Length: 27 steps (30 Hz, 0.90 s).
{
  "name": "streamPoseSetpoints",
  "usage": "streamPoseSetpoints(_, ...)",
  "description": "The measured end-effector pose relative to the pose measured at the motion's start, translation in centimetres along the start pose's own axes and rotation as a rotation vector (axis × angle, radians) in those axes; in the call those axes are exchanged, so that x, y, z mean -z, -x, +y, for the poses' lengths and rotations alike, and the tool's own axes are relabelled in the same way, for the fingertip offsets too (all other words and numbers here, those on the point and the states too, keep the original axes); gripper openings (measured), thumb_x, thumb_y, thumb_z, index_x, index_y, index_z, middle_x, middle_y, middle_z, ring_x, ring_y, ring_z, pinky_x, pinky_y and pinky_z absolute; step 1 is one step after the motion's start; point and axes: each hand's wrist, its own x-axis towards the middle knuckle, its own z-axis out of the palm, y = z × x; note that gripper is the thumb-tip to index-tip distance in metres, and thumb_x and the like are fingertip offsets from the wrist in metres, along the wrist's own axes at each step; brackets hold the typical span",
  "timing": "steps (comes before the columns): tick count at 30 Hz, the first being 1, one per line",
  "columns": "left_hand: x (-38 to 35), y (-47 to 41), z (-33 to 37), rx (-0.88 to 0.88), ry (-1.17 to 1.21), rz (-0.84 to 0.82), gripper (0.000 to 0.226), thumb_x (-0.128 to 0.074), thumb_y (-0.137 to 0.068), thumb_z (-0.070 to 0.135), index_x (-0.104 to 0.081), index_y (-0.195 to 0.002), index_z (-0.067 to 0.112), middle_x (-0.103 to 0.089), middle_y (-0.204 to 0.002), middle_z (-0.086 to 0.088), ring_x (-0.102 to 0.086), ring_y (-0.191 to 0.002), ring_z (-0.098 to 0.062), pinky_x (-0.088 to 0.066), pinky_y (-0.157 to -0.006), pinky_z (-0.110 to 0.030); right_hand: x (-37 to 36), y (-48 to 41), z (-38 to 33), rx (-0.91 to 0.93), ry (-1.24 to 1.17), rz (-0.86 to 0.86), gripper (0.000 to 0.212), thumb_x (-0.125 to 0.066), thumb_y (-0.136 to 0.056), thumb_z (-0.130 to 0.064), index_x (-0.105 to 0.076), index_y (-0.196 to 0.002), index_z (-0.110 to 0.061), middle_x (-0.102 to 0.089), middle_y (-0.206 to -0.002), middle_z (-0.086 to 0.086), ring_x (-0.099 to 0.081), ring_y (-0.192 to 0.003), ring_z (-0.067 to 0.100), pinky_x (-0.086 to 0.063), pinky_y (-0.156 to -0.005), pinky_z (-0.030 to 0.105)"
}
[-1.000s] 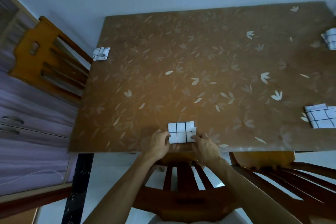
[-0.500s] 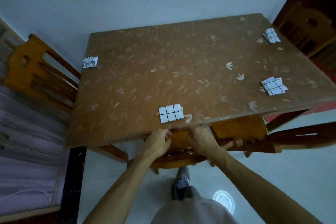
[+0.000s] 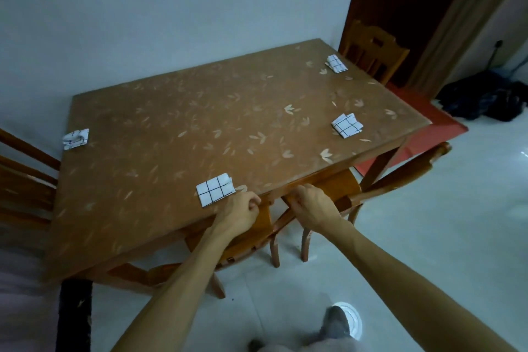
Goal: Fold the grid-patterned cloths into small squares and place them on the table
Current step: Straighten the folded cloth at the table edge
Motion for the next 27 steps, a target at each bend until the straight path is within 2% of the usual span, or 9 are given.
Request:
streamPoseSetpoints(2, -0.7, -1.2, 2.3, -0.013, -0.008, -0.011, 0.022, -0.055, -0.097, 0.020, -0.070, -0.111, 0.030, -0.065, -0.110, 0.008, -0.065, -0.093, -0.013, -0.057, -0.085, -0.035, 1.3, 0.3, 1.9, -0.041, -0.015, 0.002, 0.024, -0.046, -0.097, -0.026, -0.066, -0.104, -0.016, -0.066, -0.101, 0.005, -0.067, -0.085, 0.024, -0.059, -0.076, 0.038)
streamPoseSetpoints(5, -1.8, -3.2, 6.5, -0.044, -0.041, -0.021, 0.024, -0.056, -0.094, 0.021, -0.071, -0.111, 0.031, -0.068, -0.096, 0.009, -0.066, -0.095, -0.016, -0.057, -0.087, -0.039, 3.8, 0.3, 5.3, -0.074, -0.031, 0.035, 0.026, -0.048, -0.098, -0.026, -0.067, -0.108, -0.013, -0.064, -0.101, 0.006, -0.066, -0.089, 0.025, -0.056, -0.076, 0.033)
streamPoseSetpoints(8, -4.0, -5.4, 10.8, -0.070, -0.042, -0.025, 0.024, -0.057, -0.094, 0.015, -0.071, -0.111, 0.024, -0.072, -0.103, 0.002, -0.067, -0.095, -0.017, -0.054, -0.082, -0.029, 5.7, 0.2, 9.6, -0.077, -0.046, 0.059, 0.027, -0.046, -0.100, -0.021, -0.067, -0.115, -0.015, -0.064, -0.106, 0.004, -0.065, -0.094, 0.022, -0.054, -0.079, 0.029)
streamPoseSetpoints(11, -6.6, -7.6, 15.2, -0.061, -0.009, -0.024, 0.023, -0.058, -0.094, 0.012, -0.071, -0.111, 0.021, -0.072, -0.105, -0.001, -0.067, -0.093, -0.017, -0.052, -0.077, -0.024, 8.2, -0.5, 14.7, -0.104, -0.052, 0.053, 0.021, -0.045, -0.098, -0.019, -0.065, -0.105, -0.018, -0.059, -0.097, 0.001, -0.062, -0.089, 0.020, -0.047, -0.072, 0.026)
streamPoseSetpoints(14, -8.5, -9.4, 19.8, -0.056, -0.008, -0.026, 0.023, -0.059, -0.096, 0.013, -0.070, -0.116, 0.020, -0.070, -0.110, 0.001, -0.060, -0.089, -0.010, -0.045, -0.074, -0.018, 11.6, -1.5, 19.8, -0.107, -0.057, 0.053, 0.019, -0.045, -0.096, -0.018, -0.063, -0.101, -0.015, -0.060, -0.095, 0.002, -0.061, -0.086, 0.020, -0.052, -0.074, 0.030)
streamPoseSetpoints(18, -10.2, -12.1, 24.6, -0.028, 0.006, -0.004, 0.022, -0.059, -0.096, 0.015, -0.070, -0.114, 0.021, -0.069, -0.117, 0.001, -0.060, -0.092, -0.011, -0.045, -0.075, -0.021, 15.3, -2.8, 25.4, -0.102, -0.060, 0.020, 0.015, -0.044, -0.095, -0.017, -0.058, -0.090, -0.016, -0.059, -0.087, 0.001, -0.060, -0.080, 0.019, -0.054, -0.074, 0.031)
streamPoseSetpoints(22, -11.8, -14.5, 27.8, 0.008, 0.007, 0.005, 0.022, -0.060, -0.095, 0.014, -0.071, -0.114, 0.020, -0.071, -0.104, -0.001, -0.060, -0.088, -0.012, -0.045, -0.076, -0.022, 16.9, -4.6, 29.5, -0.110, -0.088, -0.022, 0.026, -0.043, -0.096, -0.021, -0.064, -0.107, -0.012, -0.068, -0.102, 0.006, -0.066, -0.090, 0.022, -0.059, -0.084, 0.041)
streamPoseSetpoints(25, -12.7, -16.3, 29.3, 0.015, -0.003, 0.011, 0.023, -0.059, -0.097, 0.015, -0.070, -0.115, 0.019, -0.062, -0.090, 0.004, -0.058, -0.085, -0.011, -0.043, -0.073, -0.020, 17.8, -6.6, 31.2, -0.094, -0.103, -0.025, 0.027, -0.045, -0.096, -0.022, -0.064, -0.112, -0.013, -0.069, -0.110, 0.008, -0.066, -0.096, 0.024, -0.057, -0.090, 0.041)
streamPoseSetpoints(27, -13.1, -17.8, 29.6, 0.025, -0.014, -0.006, 0.022, -0.058, -0.097, 0.017, -0.070, -0.116, 0.020, -0.063, -0.090, 0.005, -0.058, -0.085, -0.011, -0.042, -0.069, -0.018, 18.1, -8.4, 32.2, -0.091, -0.103, -0.033, 0.027, -0.047, -0.096, -0.021, -0.064, -0.116, -0.013, -0.068, -0.112, 0.008, -0.066, -0.099, 0.024, -0.056, -0.092, 0.040)
